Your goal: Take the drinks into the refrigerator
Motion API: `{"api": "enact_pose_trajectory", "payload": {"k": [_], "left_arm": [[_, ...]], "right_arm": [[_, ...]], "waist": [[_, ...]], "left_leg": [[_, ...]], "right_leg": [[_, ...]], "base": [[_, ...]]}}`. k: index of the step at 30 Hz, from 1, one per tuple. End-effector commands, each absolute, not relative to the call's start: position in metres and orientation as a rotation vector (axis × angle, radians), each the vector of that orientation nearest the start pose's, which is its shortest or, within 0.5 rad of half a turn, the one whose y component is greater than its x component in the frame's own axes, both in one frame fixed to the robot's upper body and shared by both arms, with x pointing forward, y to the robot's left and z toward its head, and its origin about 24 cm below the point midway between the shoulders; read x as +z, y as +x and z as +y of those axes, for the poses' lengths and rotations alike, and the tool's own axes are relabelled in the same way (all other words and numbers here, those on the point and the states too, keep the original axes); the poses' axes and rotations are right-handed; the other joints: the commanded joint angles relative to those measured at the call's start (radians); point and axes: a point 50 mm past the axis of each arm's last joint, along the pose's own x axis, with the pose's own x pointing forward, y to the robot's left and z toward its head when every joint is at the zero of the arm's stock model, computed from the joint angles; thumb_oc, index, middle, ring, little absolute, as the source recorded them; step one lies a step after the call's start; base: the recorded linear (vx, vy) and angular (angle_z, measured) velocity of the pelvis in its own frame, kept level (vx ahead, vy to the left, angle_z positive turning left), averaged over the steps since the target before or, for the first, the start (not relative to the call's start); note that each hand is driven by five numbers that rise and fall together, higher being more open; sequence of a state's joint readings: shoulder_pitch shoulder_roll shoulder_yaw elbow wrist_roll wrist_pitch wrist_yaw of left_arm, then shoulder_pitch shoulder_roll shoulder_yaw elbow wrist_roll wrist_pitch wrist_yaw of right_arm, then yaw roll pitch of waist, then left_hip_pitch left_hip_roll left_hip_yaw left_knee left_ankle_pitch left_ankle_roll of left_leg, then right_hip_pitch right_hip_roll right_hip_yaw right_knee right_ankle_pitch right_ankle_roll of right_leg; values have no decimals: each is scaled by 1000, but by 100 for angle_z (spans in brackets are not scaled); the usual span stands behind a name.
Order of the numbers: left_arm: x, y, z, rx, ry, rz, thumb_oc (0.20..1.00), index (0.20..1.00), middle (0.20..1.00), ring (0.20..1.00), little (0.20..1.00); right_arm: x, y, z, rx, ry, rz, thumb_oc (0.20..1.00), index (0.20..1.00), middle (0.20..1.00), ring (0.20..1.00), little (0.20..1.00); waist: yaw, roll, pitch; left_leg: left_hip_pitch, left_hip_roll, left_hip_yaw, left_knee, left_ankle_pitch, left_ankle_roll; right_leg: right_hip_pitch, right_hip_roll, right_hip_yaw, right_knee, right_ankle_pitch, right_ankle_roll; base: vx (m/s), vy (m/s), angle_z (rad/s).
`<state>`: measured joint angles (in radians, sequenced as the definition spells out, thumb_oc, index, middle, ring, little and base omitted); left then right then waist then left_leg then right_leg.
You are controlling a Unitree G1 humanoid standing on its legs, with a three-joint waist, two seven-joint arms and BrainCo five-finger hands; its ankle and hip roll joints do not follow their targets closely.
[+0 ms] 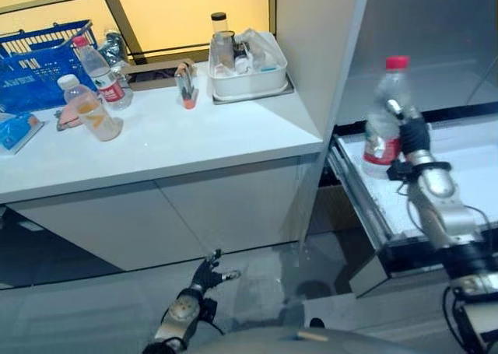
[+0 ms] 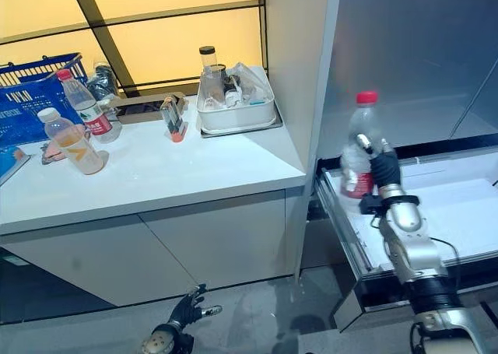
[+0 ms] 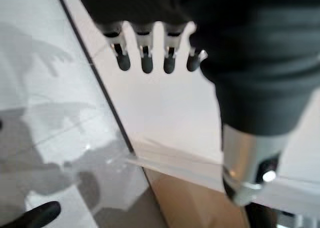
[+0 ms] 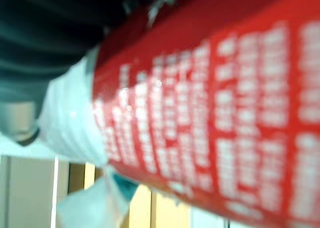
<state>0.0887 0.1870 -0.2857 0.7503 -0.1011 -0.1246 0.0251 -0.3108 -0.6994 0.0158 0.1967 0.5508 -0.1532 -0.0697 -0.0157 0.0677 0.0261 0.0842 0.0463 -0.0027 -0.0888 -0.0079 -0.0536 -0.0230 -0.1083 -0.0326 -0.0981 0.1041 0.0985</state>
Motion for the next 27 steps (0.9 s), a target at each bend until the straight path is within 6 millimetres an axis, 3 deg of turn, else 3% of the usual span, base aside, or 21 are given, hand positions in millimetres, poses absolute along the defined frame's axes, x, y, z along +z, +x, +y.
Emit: {"api": "enact_pose_trajectory", "payload": {"k": [1,3,7,9,10,12,13,15,22,26,27], "left_arm": [[-116,167,183,-141,250,686,1000,1000,1000,1000,1000],[-112,167,188,-137,234,666,1000,1000,1000,1000,1000],[-99,177,186,-167,194,583,1000,1000,1000,1000,1000],[-79,187,180,-222,143,479,1000,1000,1000,1000,1000],[-57,197,174,-284,109,368,1000,1000,1000,1000,1000],[-30,206,166,-341,49,252,1000,1000,1000,1000,1000],[-30,206,166,-339,47,253,1000,1000,1000,1000,1000],[0,213,157,-420,-4,134,1000,1000,1000,1000,1000],[42,223,132,-577,-45,-26,1000,1000,1000,1000,1000],[43,222,123,-624,-45,-29,1000,1000,1000,1000,1000],[43,222,120,-644,-45,-28,1000,1000,1000,1000,1000]], "right_arm": [[208,298,-295,-206,-210,-547,200,200,200,200,200],[197,298,-321,-289,-350,-421,200,200,200,200,200],[187,304,-340,-340,-470,-296,200,200,200,200,200],[181,309,-356,-390,-541,-200,200,200,200,200,200],[183,315,-366,-424,-611,-133,200,200,200,200,200],[182,322,-371,-437,-686,-66,200,200,200,200,200],[182,323,-370,-434,-687,-66,200,200,200,200,200],[184,333,-371,-427,-796,11,200,200,200,200,200],[187,352,-363,-379,-981,130,200,200,200,200,200],[180,358,-358,-334,-1070,196,200,200,200,200,200],[177,363,-349,-270,-1182,227,200,200,200,200,200]], "waist": [[-20,-103,-48],[-20,-107,-41],[-19,-107,-31],[-15,-106,-29],[-9,-107,-23],[-5,-107,-19],[-7,-104,-21],[-1,-103,-14],[-2,-94,2],[2,-91,11],[6,-89,20]], "left_leg": [[-33,-40,-3,30,-48,31],[-35,-40,-5,30,-47,30],[-37,-40,-5,30,-46,28],[-34,-38,-7,27,-55,27],[-43,-41,-7,30,-44,27],[-46,-42,-9,29,-42,26],[-39,-40,-9,25,-52,27],[-40,-39,-11,19,-48,25],[-50,-43,-22,16,-42,23],[-56,-43,-27,16,-39,23],[-62,-44,-32,17,-36,22]], "right_leg": [[46,-20,18,27,-74,29],[44,-21,18,28,-73,30],[44,-22,18,29,-72,29],[48,-20,17,25,-79,30],[38,-21,17,28,-68,30],[35,-22,17,28,-66,29],[41,-20,17,25,-74,30],[38,-20,15,25,-73,30],[32,-19,10,28,-70,26],[29,-20,5,30,-71,25],[25,-21,2,32,-70,25]], "base": [[0,0,0],[0,0,0],[0,0,0],[18,-1,0],[0,0,0],[3,-1,-4],[-1,-5,-6],[16,0,-4],[7,1,0],[-8,-3,9],[0,0,0]]}}
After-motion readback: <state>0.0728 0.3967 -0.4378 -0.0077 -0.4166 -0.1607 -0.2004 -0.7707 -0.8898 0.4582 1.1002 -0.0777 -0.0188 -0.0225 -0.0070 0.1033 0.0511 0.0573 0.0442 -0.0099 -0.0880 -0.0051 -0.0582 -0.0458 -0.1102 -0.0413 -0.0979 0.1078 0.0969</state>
